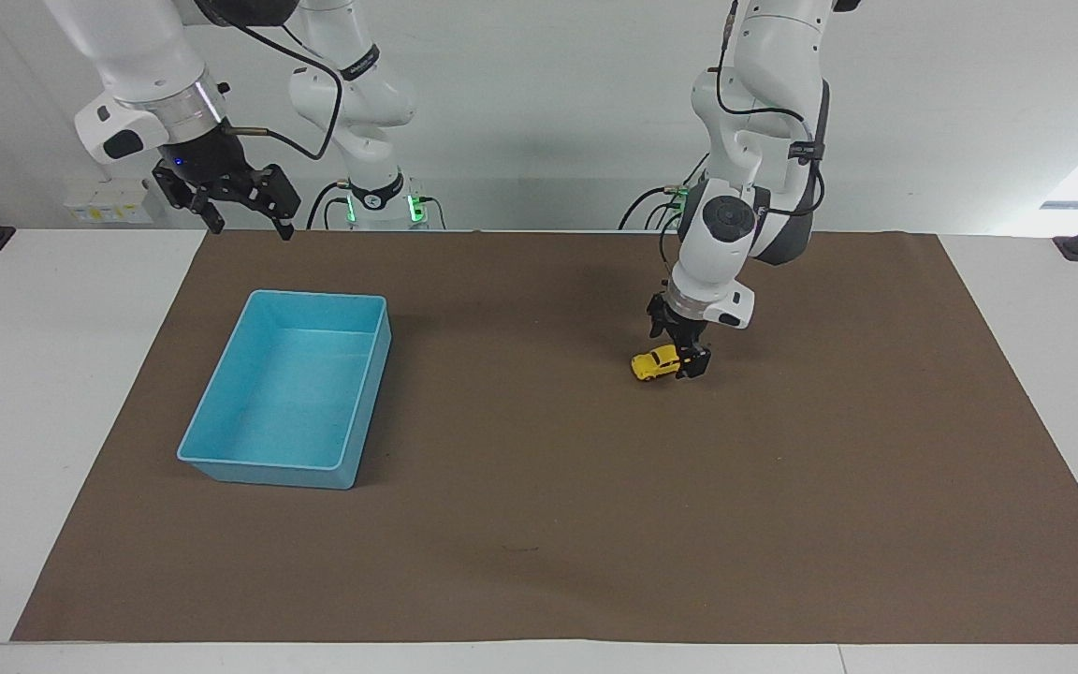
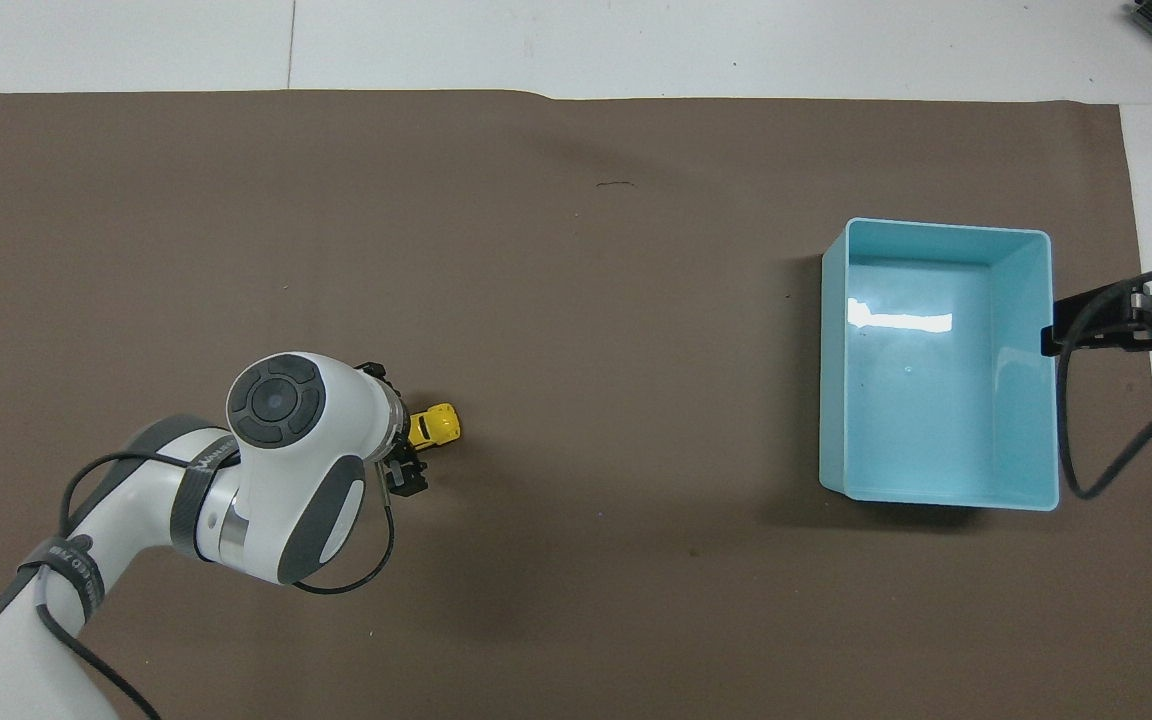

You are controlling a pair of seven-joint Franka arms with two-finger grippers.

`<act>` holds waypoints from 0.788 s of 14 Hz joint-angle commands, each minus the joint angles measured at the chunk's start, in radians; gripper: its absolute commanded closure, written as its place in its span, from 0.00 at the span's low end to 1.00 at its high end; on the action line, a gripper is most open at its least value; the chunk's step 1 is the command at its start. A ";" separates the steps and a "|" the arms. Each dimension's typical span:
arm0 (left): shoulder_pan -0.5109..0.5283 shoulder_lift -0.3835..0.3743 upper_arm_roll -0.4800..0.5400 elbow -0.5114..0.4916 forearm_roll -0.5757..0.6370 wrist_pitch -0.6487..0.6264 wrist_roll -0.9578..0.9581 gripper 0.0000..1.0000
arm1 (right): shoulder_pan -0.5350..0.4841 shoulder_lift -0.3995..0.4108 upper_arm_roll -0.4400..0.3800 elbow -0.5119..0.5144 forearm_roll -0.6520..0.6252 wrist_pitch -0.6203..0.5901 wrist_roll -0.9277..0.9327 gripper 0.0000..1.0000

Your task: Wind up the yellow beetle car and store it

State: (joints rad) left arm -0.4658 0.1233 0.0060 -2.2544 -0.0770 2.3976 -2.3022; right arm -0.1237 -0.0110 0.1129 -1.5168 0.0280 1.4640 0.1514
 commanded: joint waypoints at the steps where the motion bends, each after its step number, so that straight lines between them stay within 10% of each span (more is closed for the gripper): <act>1: -0.019 -0.002 0.015 -0.016 -0.009 0.026 -0.008 0.25 | -0.014 -0.014 0.007 -0.011 0.018 -0.001 -0.021 0.00; 3: -0.019 -0.001 0.014 -0.014 -0.009 0.040 0.003 0.66 | -0.014 -0.014 0.007 -0.011 0.018 -0.002 -0.021 0.00; 5: -0.022 -0.001 0.014 -0.016 -0.009 0.051 0.010 0.85 | -0.014 -0.014 0.007 -0.011 0.018 -0.001 -0.021 0.00; 11: -0.014 -0.013 0.015 -0.050 -0.009 0.057 0.050 0.93 | -0.014 -0.014 0.007 -0.011 0.018 -0.002 -0.021 0.00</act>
State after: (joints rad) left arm -0.4666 0.1204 0.0018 -2.2569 -0.0770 2.4164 -2.2900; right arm -0.1237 -0.0110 0.1129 -1.5168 0.0280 1.4640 0.1514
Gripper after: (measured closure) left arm 0.559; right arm 0.000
